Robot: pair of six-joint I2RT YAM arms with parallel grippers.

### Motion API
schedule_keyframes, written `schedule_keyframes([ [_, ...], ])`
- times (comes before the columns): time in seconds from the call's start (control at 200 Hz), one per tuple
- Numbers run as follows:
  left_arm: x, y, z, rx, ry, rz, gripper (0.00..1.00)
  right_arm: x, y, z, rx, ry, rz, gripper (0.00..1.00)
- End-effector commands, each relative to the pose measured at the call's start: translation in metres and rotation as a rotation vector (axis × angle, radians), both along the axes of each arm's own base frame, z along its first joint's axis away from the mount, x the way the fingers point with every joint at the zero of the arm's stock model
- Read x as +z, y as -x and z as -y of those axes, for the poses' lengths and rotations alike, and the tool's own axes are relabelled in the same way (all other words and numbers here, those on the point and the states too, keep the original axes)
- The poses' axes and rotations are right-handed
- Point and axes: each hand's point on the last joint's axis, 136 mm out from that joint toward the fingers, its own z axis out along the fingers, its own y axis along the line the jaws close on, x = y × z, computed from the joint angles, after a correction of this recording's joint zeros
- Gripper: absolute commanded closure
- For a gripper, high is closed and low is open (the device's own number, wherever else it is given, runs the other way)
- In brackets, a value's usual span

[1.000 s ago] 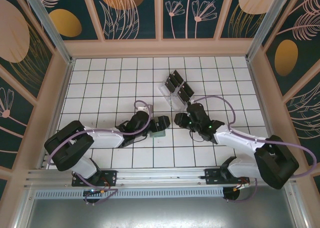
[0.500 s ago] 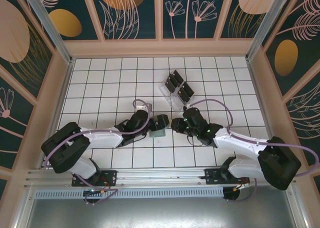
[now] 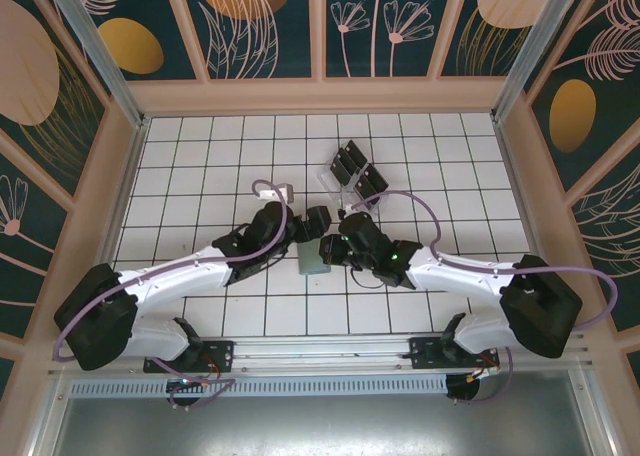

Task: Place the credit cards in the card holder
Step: Close the card holder at the center of the table.

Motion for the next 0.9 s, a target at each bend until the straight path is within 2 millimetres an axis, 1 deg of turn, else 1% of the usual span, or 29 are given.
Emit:
schedule_keyframes([
  [0.0, -0.009, -0.011, -0.032, 0.064, -0.115, -0.016, 0.01, -0.001, -0.006, -0.008, -0.01, 0.009, 0.011, 0.95],
  [0.105, -0.024, -0.019, -0.054, 0.088, -0.173, -0.055, 0.01, -0.013, -0.007, -0.008, -0.012, 0.03, -0.005, 0.99],
  [0.16, -0.03, -0.021, -0.061, 0.087, -0.211, -0.066, 0.01, -0.019, -0.007, -0.008, -0.012, 0.038, -0.011, 1.0],
  [0.28, -0.041, -0.022, -0.067, 0.07, -0.281, -0.085, 0.01, -0.033, -0.011, -0.009, -0.011, 0.061, -0.017, 1.0],
  [0.34, -0.047, -0.021, -0.067, 0.058, -0.3, -0.096, 0.01, -0.04, -0.013, -0.008, -0.016, 0.07, -0.021, 1.0],
  [0.355, -0.048, -0.02, -0.067, 0.054, -0.304, -0.099, 0.01, -0.043, -0.011, -0.011, -0.001, 0.064, -0.036, 1.0],
  [0.41, -0.053, -0.019, -0.066, 0.038, -0.311, -0.112, 0.01, -0.05, -0.012, -0.011, 0.001, 0.071, -0.045, 1.0],
  [0.596, -0.066, -0.003, -0.066, -0.017, -0.318, -0.152, 0.02, -0.072, -0.016, -0.007, -0.005, 0.098, -0.075, 1.0],
  [0.761, -0.079, 0.018, -0.06, -0.104, -0.285, -0.198, 0.02, -0.079, -0.015, -0.006, -0.005, 0.1, -0.088, 1.0],
  [0.896, -0.088, 0.033, -0.057, -0.141, -0.236, -0.225, 0.01, -0.084, -0.013, -0.004, -0.006, 0.101, -0.1, 1.0],
])
